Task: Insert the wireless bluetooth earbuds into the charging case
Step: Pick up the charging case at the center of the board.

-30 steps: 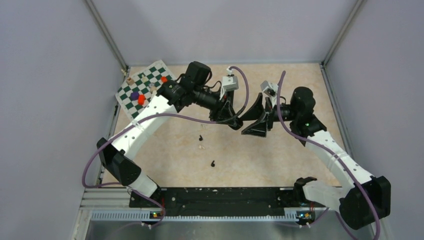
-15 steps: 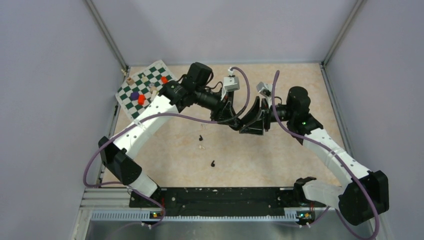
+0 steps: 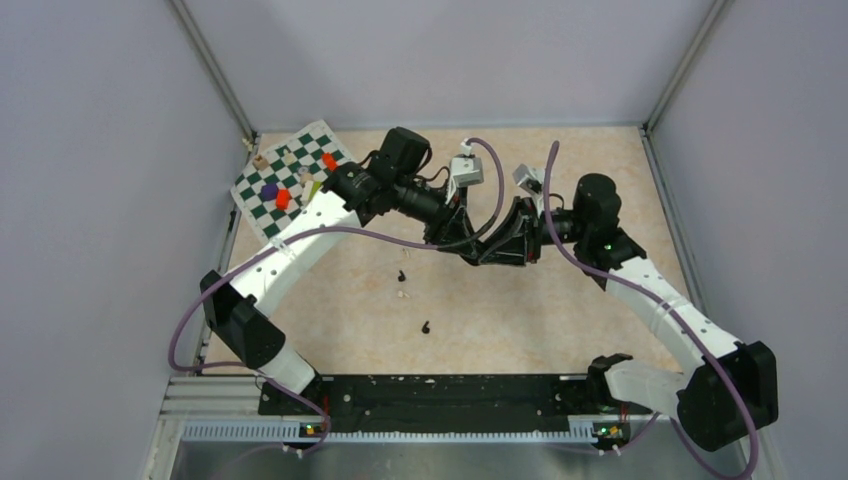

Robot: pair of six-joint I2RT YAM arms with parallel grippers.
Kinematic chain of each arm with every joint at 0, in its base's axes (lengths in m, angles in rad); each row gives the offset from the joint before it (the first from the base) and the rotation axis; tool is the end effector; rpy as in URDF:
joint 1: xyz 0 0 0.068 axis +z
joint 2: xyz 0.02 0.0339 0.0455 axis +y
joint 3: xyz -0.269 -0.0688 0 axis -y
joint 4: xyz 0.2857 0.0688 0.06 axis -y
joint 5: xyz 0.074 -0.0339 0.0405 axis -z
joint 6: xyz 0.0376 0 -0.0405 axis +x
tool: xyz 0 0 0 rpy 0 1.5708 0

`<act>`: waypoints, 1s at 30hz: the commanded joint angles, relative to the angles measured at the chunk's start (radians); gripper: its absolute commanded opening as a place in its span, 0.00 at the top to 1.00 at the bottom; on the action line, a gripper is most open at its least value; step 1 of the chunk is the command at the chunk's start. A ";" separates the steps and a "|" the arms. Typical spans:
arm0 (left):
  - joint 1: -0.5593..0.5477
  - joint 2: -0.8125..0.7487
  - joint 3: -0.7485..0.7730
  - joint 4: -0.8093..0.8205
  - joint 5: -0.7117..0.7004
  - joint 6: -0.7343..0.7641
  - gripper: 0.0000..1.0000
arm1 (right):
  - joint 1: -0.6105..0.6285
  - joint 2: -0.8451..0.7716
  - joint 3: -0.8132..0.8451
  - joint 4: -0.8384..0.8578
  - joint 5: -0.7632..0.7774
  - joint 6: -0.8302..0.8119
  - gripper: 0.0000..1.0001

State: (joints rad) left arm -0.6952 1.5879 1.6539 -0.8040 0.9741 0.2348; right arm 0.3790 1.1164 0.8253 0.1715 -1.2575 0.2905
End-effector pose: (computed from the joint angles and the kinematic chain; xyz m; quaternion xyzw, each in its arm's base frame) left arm 0.2689 -0.2648 0.3972 0.5316 0.6375 -0.4983 0.2503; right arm 0.2449 0.1360 0.3205 -0.4167 0.5872 0.5919 0.3623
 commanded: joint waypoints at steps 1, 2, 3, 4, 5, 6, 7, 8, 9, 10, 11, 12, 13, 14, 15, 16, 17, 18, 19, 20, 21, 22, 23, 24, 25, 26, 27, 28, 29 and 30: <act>-0.003 0.011 0.004 0.036 -0.029 0.012 0.56 | 0.015 -0.048 0.011 0.046 -0.037 -0.009 0.94; -0.003 0.012 0.005 0.035 -0.032 0.012 0.43 | 0.015 -0.054 0.012 0.042 -0.035 -0.012 0.95; -0.003 0.010 0.004 0.035 -0.036 0.010 0.33 | 0.015 -0.060 0.012 0.034 -0.030 -0.018 0.96; -0.003 0.007 0.004 0.037 -0.040 0.008 0.27 | 0.015 -0.067 0.014 0.026 -0.025 -0.027 0.97; -0.003 0.004 0.005 0.037 -0.047 0.006 0.22 | 0.015 -0.075 0.014 0.017 -0.015 -0.036 0.97; -0.002 0.000 0.007 0.037 -0.058 0.002 0.11 | 0.013 -0.084 0.015 0.008 -0.006 -0.046 0.97; 0.000 -0.006 0.008 0.036 -0.064 0.001 0.07 | 0.012 -0.092 0.015 -0.003 0.008 -0.057 0.97; 0.003 -0.012 0.008 0.037 -0.068 0.001 0.04 | 0.010 -0.099 0.015 -0.011 0.019 -0.067 0.97; 0.007 -0.021 0.006 0.037 -0.068 0.001 0.03 | 0.006 -0.109 0.015 -0.016 0.031 -0.073 0.98; 0.014 -0.029 0.003 0.039 -0.062 0.000 0.02 | 0.001 -0.117 0.013 -0.017 0.048 -0.077 0.97; 0.020 -0.037 -0.004 0.045 -0.054 -0.002 0.02 | -0.002 -0.126 0.010 -0.017 0.074 -0.079 0.97; 0.024 -0.045 -0.013 0.052 -0.047 -0.006 0.02 | -0.006 -0.136 0.007 -0.018 0.107 -0.083 0.97; 0.026 -0.051 -0.026 0.058 -0.040 -0.007 0.02 | -0.007 -0.146 0.003 -0.017 0.147 -0.089 0.97; 0.026 -0.057 -0.035 0.065 -0.036 -0.009 0.02 | -0.007 -0.152 -0.003 -0.017 0.185 -0.094 0.97; 0.026 -0.058 -0.045 0.073 -0.027 -0.012 0.02 | -0.007 -0.156 -0.011 0.000 0.215 -0.090 0.97; 0.026 -0.056 -0.052 0.079 -0.021 -0.017 0.02 | -0.007 -0.159 -0.020 0.019 0.234 -0.080 0.97; 0.026 -0.053 -0.057 0.085 -0.014 -0.022 0.03 | -0.007 -0.160 -0.030 0.037 0.248 -0.069 0.97; 0.026 -0.048 -0.058 0.089 -0.006 -0.027 0.06 | -0.006 -0.160 -0.038 0.059 0.253 -0.050 0.97; 0.026 -0.042 -0.058 0.091 0.002 -0.031 0.09 | -0.007 -0.159 -0.049 0.081 0.259 -0.033 0.97; 0.026 -0.036 -0.056 0.094 0.010 -0.036 0.12 | -0.007 -0.159 -0.056 0.098 0.264 -0.020 0.97; 0.026 -0.030 -0.054 0.096 0.017 -0.040 0.14 | -0.007 -0.156 -0.063 0.108 0.267 -0.011 0.97; 0.026 -0.025 -0.050 0.097 0.025 -0.041 0.16 | -0.007 -0.152 -0.067 0.116 0.269 -0.007 0.97; 0.026 -0.023 -0.046 0.095 0.033 -0.042 0.17 | -0.006 -0.146 -0.070 0.121 0.272 -0.003 0.97; 0.026 -0.019 -0.044 0.095 0.041 -0.043 0.19 | -0.007 -0.140 -0.075 0.129 0.274 0.003 0.97; 0.026 -0.017 -0.043 0.095 0.048 -0.042 0.20 | -0.007 -0.134 -0.079 0.140 0.275 0.013 0.97; 0.026 -0.017 -0.043 0.095 0.053 -0.042 0.20 | -0.007 -0.130 -0.084 0.156 0.274 0.027 0.97; 0.026 -0.017 -0.043 0.096 0.054 -0.043 0.22 | -0.007 -0.125 -0.088 0.170 0.272 0.040 0.97; 0.026 -0.018 -0.046 0.097 0.054 -0.043 0.23 | -0.008 -0.120 -0.091 0.183 0.270 0.054 0.97; 0.026 -0.020 -0.050 0.099 0.051 -0.042 0.25 | -0.007 -0.116 -0.092 0.193 0.267 0.066 0.97; 0.026 -0.022 -0.053 0.101 0.052 -0.042 0.27 | -0.009 -0.113 -0.093 0.203 0.261 0.080 0.97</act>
State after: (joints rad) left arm -0.6693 1.5715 1.5986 -0.7506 0.9871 0.1993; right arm 0.3767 0.9947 0.7383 0.2672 -0.9970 0.3077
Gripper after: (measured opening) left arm 0.763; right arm 0.256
